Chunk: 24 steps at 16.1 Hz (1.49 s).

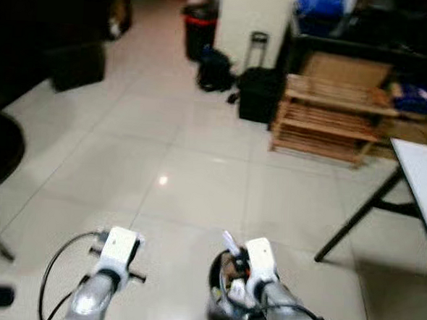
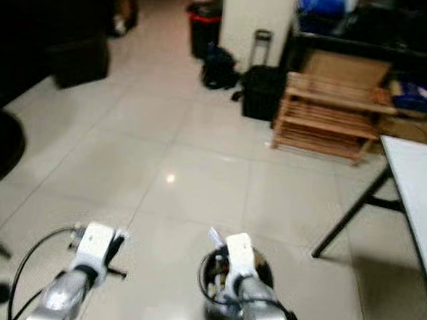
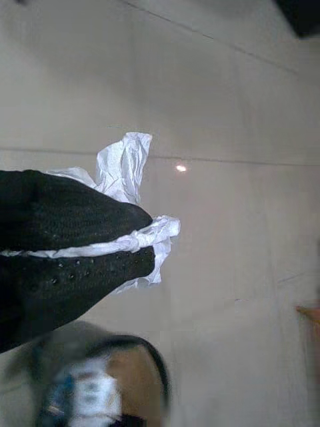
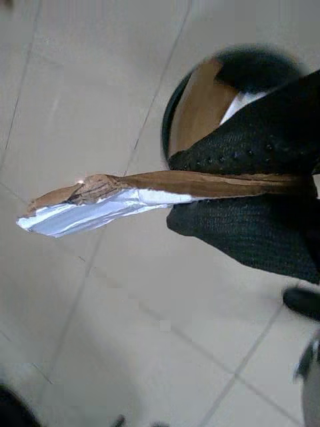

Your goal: Picking trash to rubbish bin

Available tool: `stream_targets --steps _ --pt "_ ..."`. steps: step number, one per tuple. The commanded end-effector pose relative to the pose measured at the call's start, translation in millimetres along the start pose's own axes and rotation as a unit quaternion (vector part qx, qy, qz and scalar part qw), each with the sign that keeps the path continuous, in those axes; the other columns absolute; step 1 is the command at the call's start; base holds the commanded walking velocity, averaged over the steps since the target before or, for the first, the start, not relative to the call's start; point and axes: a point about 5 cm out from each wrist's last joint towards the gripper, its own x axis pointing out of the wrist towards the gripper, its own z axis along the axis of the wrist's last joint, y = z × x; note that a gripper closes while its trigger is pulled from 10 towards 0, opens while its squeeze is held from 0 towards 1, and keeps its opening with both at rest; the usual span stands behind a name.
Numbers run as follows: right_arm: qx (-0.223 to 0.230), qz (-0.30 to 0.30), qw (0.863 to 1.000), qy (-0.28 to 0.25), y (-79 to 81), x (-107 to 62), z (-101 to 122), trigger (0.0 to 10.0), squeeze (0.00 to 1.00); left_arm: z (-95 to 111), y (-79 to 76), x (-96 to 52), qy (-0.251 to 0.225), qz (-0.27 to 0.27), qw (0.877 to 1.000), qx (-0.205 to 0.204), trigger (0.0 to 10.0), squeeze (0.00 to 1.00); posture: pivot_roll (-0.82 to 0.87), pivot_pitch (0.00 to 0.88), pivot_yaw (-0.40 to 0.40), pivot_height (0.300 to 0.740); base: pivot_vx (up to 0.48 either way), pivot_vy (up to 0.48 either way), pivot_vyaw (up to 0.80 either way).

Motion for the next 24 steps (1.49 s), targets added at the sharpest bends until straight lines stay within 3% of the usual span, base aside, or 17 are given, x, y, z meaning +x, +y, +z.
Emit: stream_targets --steps 1,5,10,12,13,19,23,24 --pt "0.012 -0.031 0.999 0.007 -14.2 -4.1 -3.6 10.0 0.0 -2.1 -10.7 0.6 0.004 -0.023 1.0 0.003 10.0 0.0 0.05 0.0 -0.041 0.74 0.33 0.0 -0.61" --pt "0.01 -0.035 0.999 0.008 -16.2 -5.8 -6.0 10.0 0.0 -0.5 -11.9 2.3 0.002 -0.029 1.0 0.007 10.0 0.0 0.05 0.0 -0.041 0.74 0.329 0.0 -0.8" --pt "-0.005 -0.039 0.999 0.009 -18.6 -6.8 -6.9 10.0 0.0 -6.5 -15.9 1.5 0.017 -0.039 0.999 0.006 10.0 0.0 0.05 0.0 -0.053 0.74 0.125 0.0 0.0" --pt "-0.047 -0.048 0.997 0.025 -21.7 -5.6 -5.3 10.0 0.0 -9.8 -17.7 -1.1 0.022 -0.052 0.998 0.019 10.0 0.0 0.05 0.0 -0.063 0.74 0.0 0.0 0.0" --pt "-0.047 -0.048 0.997 0.025 -21.7 -5.6 -5.3 10.0 0.0 -9.8 -17.7 -1.1 0.022 -0.052 0.998 0.019 10.0 0.0 0.05 0.0 -0.063 0.74 0.0 0.0 0.0" --pt "-0.096 -0.03 0.995 0.02 -14.0 12.2 28.9 10.0 0.0 -20.5 -6.4 -20.6 0.034 -0.055 0.996 0.053 10.0 0.0 0.06 0.044 -0.093 0.74 0.0 0.0 0.0" --pt "-0.094 -0.032 0.995 0.01 -9.7 19.0 45.0 10.0 0.0 -19.9 -5.3 -25.7 0.032 -0.053 0.996 0.06 10.0 0.0 0.07 0.06 -0.103 0.74 0.0 0.0 0.0" --pt "-0.095 -0.027 0.995 -0.002 -7.1 20.6 50.4 10.0 1.0 -19.5 -5.7 -26.8 0.032 -0.053 0.996 0.06 10.0 0.0 0.07 0.062 -0.104 0.74 0.0 0.0 0.0"
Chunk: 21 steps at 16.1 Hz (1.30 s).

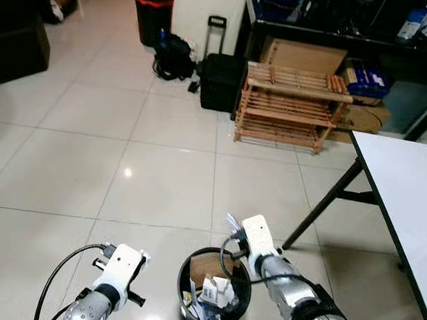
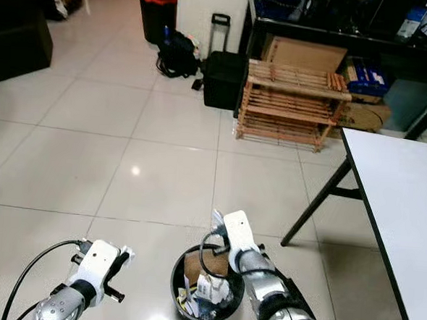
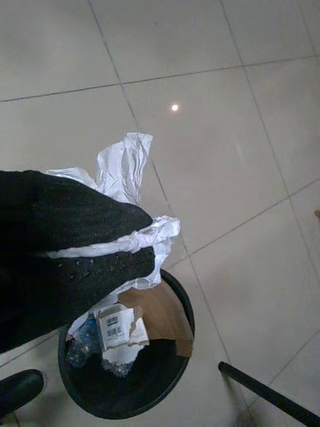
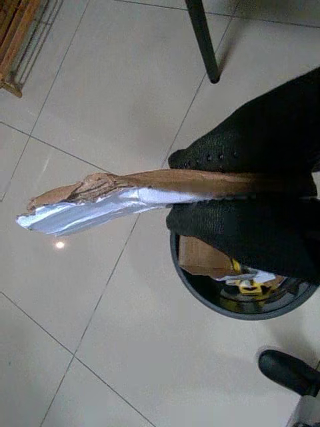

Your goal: Picking trash to rubbish bin

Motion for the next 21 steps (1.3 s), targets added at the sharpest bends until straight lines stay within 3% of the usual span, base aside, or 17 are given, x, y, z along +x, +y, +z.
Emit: stream_targets --steps 1,10,11,12,15,18,20,21 --pt "-0.01 -0.008 1.0 0.002 -3.4 0.2 1.1 10.0 1.0 -0.7 -2.5 -1.9 0.004 -0.002 1.0 0.004 10.0 0.0 0.07 0.063 -0.106 0.74 0.0 0.0 0.0" --pt "0.018 -0.031 0.999 0.001 -11.8 -3.8 -6.7 10.0 1.0 2.5 3.7 0.3 0.004 0.015 1.0 -0.007 10.0 0.0 0.06 0.056 -0.089 0.74 0.0 0.0 0.0" --pt "0.02 -0.031 0.999 -0.001 -12.8 -4.4 -7.1 10.0 0.78 3.7 5.1 1.4 0.002 0.019 1.0 -0.011 10.0 0.0 0.06 0.053 -0.087 0.74 0.0 0.0 0.0" --pt "0.023 -0.031 0.999 -0.007 -16.4 -6.0 -7.7 10.0 0.0 6.3 7.2 5.6 0.0 0.023 1.0 -0.016 10.0 0.0 0.05 0.051 -0.084 0.74 0.0 0.0 0.0" --pt "0.022 -0.019 0.999 -0.04 -30.3 -16.9 -11.8 10.0 0.0 17.1 5.0 25.6 -0.003 -0.004 1.0 0.003 10.0 0.0 0.0 0.049 -0.068 0.74 0.0 0.0 0.0" --pt "0.036 -0.057 0.995 -0.075 -52.9 -44.1 -19.5 10.0 0.0 55.7 -20.5 55.9 -0.06 -0.088 0.994 0.025 10.0 0.0 -0.05 0.054 -0.06 0.74 0.0 0.0 0.0" --pt "0.047 -0.096 0.987 -0.116 -65.3 -82.5 -16.0 10.0 0.0 87.6 -50.7 75.0 -0.09 -0.198 0.969 0.117 10.0 0.0 -0.12 0.062 -0.028 0.74 0.0 0.0 0.0" --pt "0.042 -0.08 0.987 -0.129 -64.6 -97.3 -13.0 10.0 0.0 95.2 -57.9 78.0 -0.097 -0.233 0.958 0.134 10.0 0.0 -0.14 0.066 -0.018 0.74 0.0 0.0 0.0"
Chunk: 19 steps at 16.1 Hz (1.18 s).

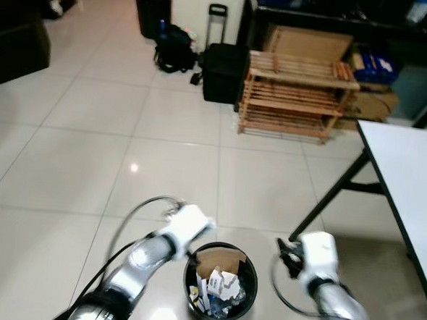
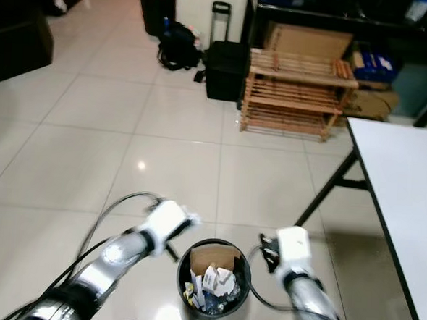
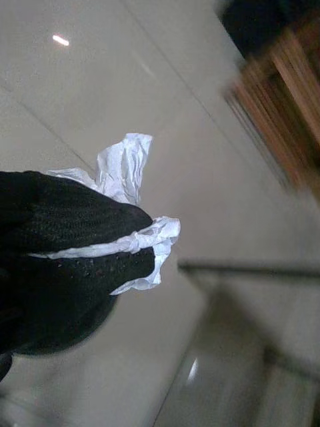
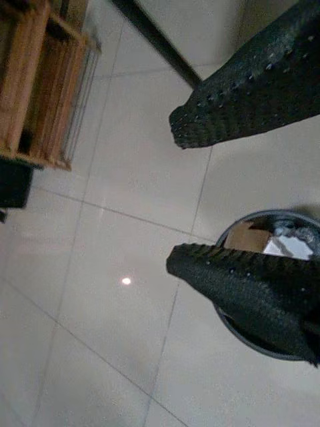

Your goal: Picking trash to rubbish bin

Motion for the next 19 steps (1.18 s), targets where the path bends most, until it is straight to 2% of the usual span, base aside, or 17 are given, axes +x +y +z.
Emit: stream_targets --steps 1,3,4,5,7,9,11,19 --pt "-0.001 0.01 1.0 -0.014 -5.2 -5.4 11.0 10.0 0.0 -1.3 -6.9 2.1 0.004 -0.036 0.999 0.013 10.0 0.0 -0.16 0.071 -0.012 0.74 0.0 0.0 0.0" --pt "-0.039 0.082 0.996 0.003 -8.0 -33.8 16.2 10.0 0.0 0.8 -13.9 8.6 0.018 -0.094 0.994 0.054 10.0 0.0 -0.21 0.086 0.001 0.74 0.0 0.0 0.0" --pt "-0.04 0.088 0.995 0.008 -8.8 -39.3 18.6 10.0 0.0 0.7 -14.6 9.4 0.02 -0.101 0.993 0.061 10.0 0.0 -0.22 0.088 0.001 0.74 0.0 0.0 0.0" --pt "-0.047 0.12 0.991 0.022 -12.9 -56.5 28.3 10.0 0.0 0.8 -10.2 9.9 0.026 -0.103 0.991 0.078 10.0 0.0 -0.24 0.098 -0.006 0.74 0.0 0.0 0.0" --pt "-0.059 0.151 0.986 0.034 -15.8 -67.9 35.6 10.0 0.0 3.7 -2.1 9.5 0.024 -0.092 0.991 0.089 10.0 0.0 -0.25 0.109 -0.024 0.74 0.0 0.0 0.0" --pt "-0.06 0.166 0.983 0.042 -17.9 -71.5 40.9 10.0 0.0 11.4 12.0 8.4 0.008 -0.071 0.994 0.089 10.0 0.0 -0.26 0.117 -0.045 0.74 0.0 0.0 0.0" --pt "-0.06 0.171 0.982 0.049 -16.9 -71.6 43.2 10.0 0.0 20.4 16.3 9.4 -0.018 -0.069 0.994 0.088 10.0 0.0 -0.26 0.119 -0.056 0.74 0.0 0.0 0.0" --pt "-0.049 0.211 0.975 0.058 -8.5 -73.2 49.5 10.0 0.0 36.3 12.1 15.8 -0.051 -0.113 0.99 0.074 10.0 0.0 -0.25 0.113 -0.066 0.74 0.0 0.0 0.0"
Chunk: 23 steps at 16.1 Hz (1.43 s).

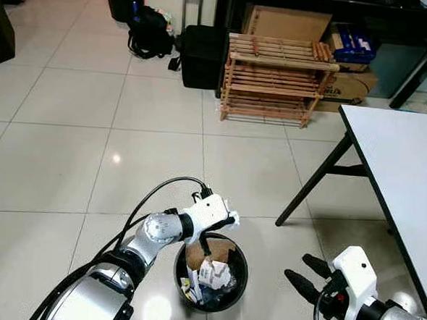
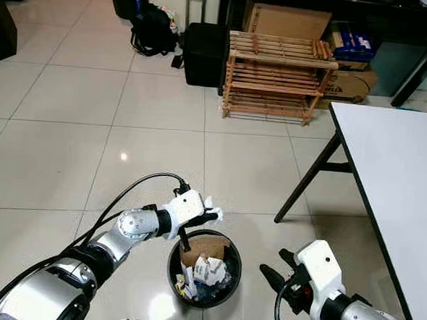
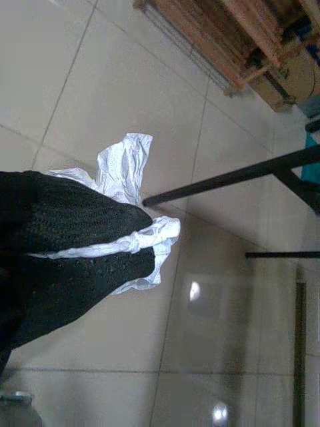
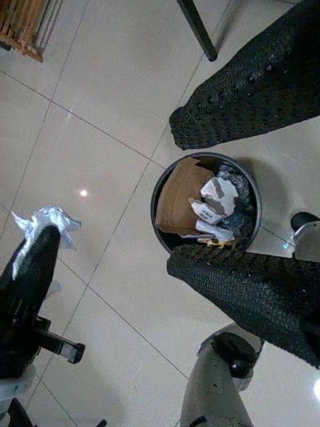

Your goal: Picking trash to rubbish bin

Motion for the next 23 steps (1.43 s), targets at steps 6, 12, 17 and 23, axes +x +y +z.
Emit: stream_targets --steps 6,12,17,23 --pt "-0.01 0.007 1.0 -0.002 0.1 1.5 6.0 10.0 0.0 9.1 7.3 0.7 -0.022 0.0 1.0 -0.004 10.0 1.0 -0.25 0.101 -0.066 0.74 0.0 0.0 0.0" --pt "-0.009 0.006 1.0 -0.009 2.3 7.5 7.8 10.0 0.0 19.2 13.4 2.5 -0.046 0.006 0.999 -0.01 10.0 1.0 -0.24 0.091 -0.062 0.74 0.0 0.0 0.0" --pt "-0.01 -0.004 1.0 -0.002 6.8 18.8 3.3 10.0 0.0 -2.0 10.5 -6.2 -0.037 0.1 0.992 -0.07 10.0 0.0 -0.2 0.088 -0.048 0.74 0.0 0.0 0.0" --pt "0.097 -0.179 0.979 0.004 -1.8 69.7 -29.4 10.0 0.0 -64.3 -32.6 -55.6 -0.015 0.269 0.935 -0.229 10.0 0.0 -0.07 0.044 -0.03 0.74 0.0 0.0 0.0"
